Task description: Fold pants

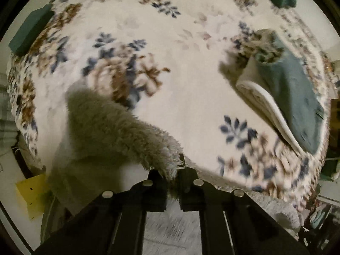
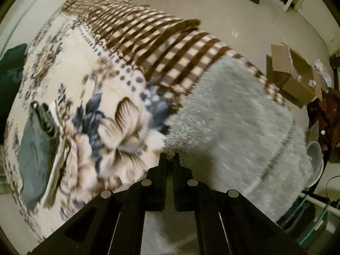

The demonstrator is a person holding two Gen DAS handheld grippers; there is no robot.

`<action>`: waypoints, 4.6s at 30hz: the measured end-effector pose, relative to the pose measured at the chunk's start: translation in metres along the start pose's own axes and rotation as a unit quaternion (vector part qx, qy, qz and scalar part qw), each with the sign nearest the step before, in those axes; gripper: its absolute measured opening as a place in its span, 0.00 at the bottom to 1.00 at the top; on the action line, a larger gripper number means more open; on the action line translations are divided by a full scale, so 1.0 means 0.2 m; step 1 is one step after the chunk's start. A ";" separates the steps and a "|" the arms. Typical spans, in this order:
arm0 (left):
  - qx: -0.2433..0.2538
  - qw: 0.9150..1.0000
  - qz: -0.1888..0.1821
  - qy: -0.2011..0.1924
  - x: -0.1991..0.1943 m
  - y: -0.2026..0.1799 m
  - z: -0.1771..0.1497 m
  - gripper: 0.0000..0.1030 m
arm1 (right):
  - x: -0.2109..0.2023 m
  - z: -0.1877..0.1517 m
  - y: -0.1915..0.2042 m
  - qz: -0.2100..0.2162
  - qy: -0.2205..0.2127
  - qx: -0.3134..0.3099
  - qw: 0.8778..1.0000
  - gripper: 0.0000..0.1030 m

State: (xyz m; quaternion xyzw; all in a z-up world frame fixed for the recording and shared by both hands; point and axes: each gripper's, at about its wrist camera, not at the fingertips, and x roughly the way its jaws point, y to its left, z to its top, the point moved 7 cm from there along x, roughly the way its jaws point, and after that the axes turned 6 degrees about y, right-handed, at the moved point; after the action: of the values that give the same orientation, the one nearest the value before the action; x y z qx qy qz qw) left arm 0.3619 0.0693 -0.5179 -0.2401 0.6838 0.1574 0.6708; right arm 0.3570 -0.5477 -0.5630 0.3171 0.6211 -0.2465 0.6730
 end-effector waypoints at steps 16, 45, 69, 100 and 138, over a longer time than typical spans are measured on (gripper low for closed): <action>-0.028 0.997 0.019 0.064 0.29 0.56 -0.76 0.05 | -0.24 -0.72 -1.04 -0.048 0.063 -0.036 0.996 0.04; 0.111 0.988 0.102 -0.023 0.40 0.19 -0.87 0.83 | 0.16 -0.68 -1.96 0.044 0.084 0.186 0.978 0.59; 0.241 0.966 0.098 0.012 0.53 -0.19 -1.06 0.83 | 0.04 -0.82 -1.98 0.003 0.098 0.133 0.986 0.40; -0.044 0.993 0.109 -0.022 0.43 0.95 -0.85 0.83 | 0.01 -1.22 -1.26 0.125 0.118 -0.005 0.985 0.73; -0.093 0.988 -0.095 -0.075 0.50 1.39 -0.45 0.10 | 0.28 -1.90 -0.61 0.066 0.169 -0.056 0.982 0.73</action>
State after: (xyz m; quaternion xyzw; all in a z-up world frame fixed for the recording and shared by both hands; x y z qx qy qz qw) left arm 0.1383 0.2418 -0.6431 -0.3526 0.5879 0.1735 0.7071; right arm 0.0158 -0.3487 -0.6440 0.3565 0.7166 -0.1096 0.5893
